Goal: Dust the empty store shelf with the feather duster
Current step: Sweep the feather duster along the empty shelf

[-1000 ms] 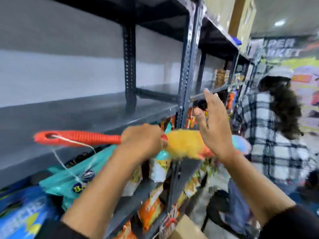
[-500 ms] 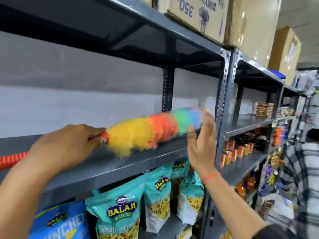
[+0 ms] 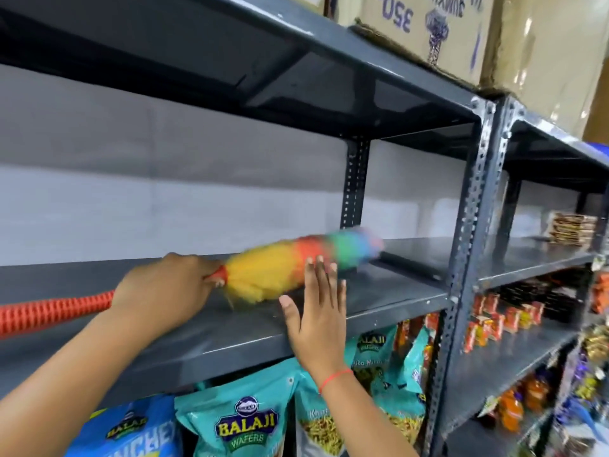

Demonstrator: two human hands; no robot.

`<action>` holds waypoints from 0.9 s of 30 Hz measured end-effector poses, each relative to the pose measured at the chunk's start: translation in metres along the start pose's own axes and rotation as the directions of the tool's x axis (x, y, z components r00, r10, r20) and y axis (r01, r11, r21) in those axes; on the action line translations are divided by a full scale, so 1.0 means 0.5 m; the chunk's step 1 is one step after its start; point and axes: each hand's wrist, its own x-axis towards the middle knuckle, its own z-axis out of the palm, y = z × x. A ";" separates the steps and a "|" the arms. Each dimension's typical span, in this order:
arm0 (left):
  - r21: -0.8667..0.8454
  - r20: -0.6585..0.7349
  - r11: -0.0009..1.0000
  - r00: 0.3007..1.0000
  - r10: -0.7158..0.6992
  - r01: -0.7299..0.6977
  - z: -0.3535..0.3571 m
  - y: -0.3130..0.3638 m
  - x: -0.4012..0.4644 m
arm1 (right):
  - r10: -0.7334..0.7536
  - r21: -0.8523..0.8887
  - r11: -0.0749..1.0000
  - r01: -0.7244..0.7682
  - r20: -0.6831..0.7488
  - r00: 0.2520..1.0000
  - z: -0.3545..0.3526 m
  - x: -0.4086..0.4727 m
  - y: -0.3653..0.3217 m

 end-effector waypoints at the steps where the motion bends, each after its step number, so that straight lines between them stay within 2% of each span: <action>1: -0.053 0.050 0.998 0.998 0.034 -0.032 0.005 0.001 0.002 | -0.004 0.004 1.000 0.004 -0.016 1.000 0.002 0.000 0.001; 3: -0.084 0.181 0.995 0.981 0.072 -0.058 0.014 -0.008 0.017 | -0.005 0.013 1.000 0.005 -0.010 1.000 0.004 -0.002 0.003; 5: -0.045 0.199 0.999 0.980 0.023 -0.014 0.018 -0.019 0.038 | -0.007 0.016 1.000 0.007 0.007 1.000 0.006 -0.002 0.004; 8: 0.057 0.011 0.998 0.999 -0.032 0.031 0.028 -0.020 0.063 | 0.000 -0.005 1.000 -0.001 -0.006 1.000 0.009 -0.004 0.003; 10: 0.075 -0.089 0.997 0.996 0.009 -0.002 0.032 -0.009 0.070 | 0.002 -0.015 1.000 -0.002 -0.030 1.000 0.011 -0.004 0.001; 11: 0.040 -0.088 0.999 0.995 0.038 -0.034 0.033 -0.004 0.070 | 0.003 -0.018 1.000 -0.003 -0.033 0.999 0.011 -0.004 0.001; 14: -0.097 0.110 0.990 0.988 0.112 -0.102 0.041 -0.003 0.073 | 0.015 -0.010 1.000 -0.015 -0.019 1.000 0.008 -0.003 -0.003; 16: -0.042 0.176 0.994 0.979 0.104 -0.098 0.048 -0.006 0.075 | 0.017 -0.012 1.000 -0.017 -0.004 1.000 0.007 -0.003 -0.005; 19: 0.084 0.039 0.996 0.999 0.013 -0.016 0.055 -0.004 0.079 | 0.028 -0.019 0.999 -0.028 0.003 1.000 0.006 -0.004 -0.005; 22: 0.036 -0.053 0.999 0.998 0.015 -0.013 0.048 -0.010 0.081 | 0.042 -0.024 0.999 -0.041 0.011 0.999 0.005 -0.005 -0.007; 25: -0.122 0.067 0.990 0.994 0.081 -0.072 0.042 -0.046 0.078 | 0.026 -0.048 0.999 -0.024 0.038 0.999 0.002 -0.002 -0.008; 27: -0.130 0.149 0.989 0.985 0.084 -0.065 0.038 -0.067 0.069 | 0.014 -0.061 0.998 -0.012 0.047 0.999 -0.001 -0.001 -0.008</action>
